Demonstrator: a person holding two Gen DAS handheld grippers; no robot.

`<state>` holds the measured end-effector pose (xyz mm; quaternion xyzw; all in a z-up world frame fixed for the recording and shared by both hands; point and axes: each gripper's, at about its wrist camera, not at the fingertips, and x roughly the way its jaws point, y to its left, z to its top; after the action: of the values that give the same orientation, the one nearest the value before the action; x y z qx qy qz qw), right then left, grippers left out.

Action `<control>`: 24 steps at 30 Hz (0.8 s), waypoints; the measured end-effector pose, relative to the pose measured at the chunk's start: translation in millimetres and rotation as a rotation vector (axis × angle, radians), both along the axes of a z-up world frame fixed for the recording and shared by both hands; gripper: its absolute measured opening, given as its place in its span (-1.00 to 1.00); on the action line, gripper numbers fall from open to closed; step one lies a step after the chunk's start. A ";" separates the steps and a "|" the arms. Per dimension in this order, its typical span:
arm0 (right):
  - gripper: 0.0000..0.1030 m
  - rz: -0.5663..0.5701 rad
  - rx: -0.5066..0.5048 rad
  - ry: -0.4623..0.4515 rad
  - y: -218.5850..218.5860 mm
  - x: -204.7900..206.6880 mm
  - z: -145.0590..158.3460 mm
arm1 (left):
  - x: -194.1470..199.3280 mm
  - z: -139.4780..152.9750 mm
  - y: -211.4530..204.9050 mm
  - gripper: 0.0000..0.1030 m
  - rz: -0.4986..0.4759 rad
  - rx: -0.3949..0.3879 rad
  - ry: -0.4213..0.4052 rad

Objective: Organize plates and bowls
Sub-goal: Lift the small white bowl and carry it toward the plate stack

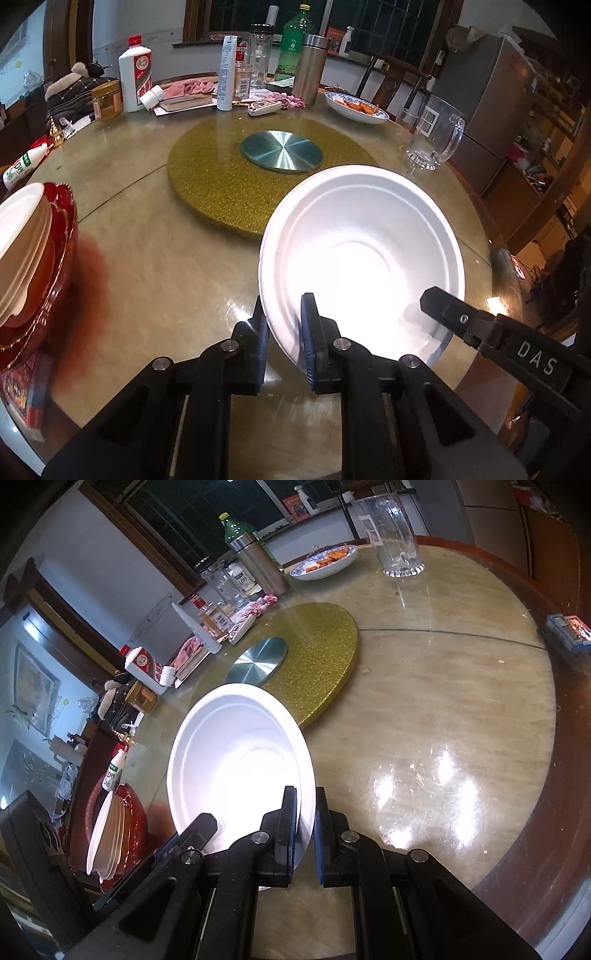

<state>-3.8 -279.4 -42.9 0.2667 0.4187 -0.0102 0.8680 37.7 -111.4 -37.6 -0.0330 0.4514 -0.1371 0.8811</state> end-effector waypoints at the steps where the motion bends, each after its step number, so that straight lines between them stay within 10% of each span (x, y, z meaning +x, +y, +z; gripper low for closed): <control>1: -0.85 0.004 -0.007 -0.003 2.1 -1.3 0.3 | -1.2 0.2 1.8 -0.71 0.001 -0.001 -0.002; 24: -0.82 0.072 -0.100 -0.035 54.3 -18.0 7.0 | -24.4 5.1 50.0 -0.72 0.027 -0.030 -0.060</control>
<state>-21.9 -225.0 -35.9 0.2080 0.4116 0.0047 0.8873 13.3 -61.4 -32.5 -0.0482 0.4221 -0.1327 0.8955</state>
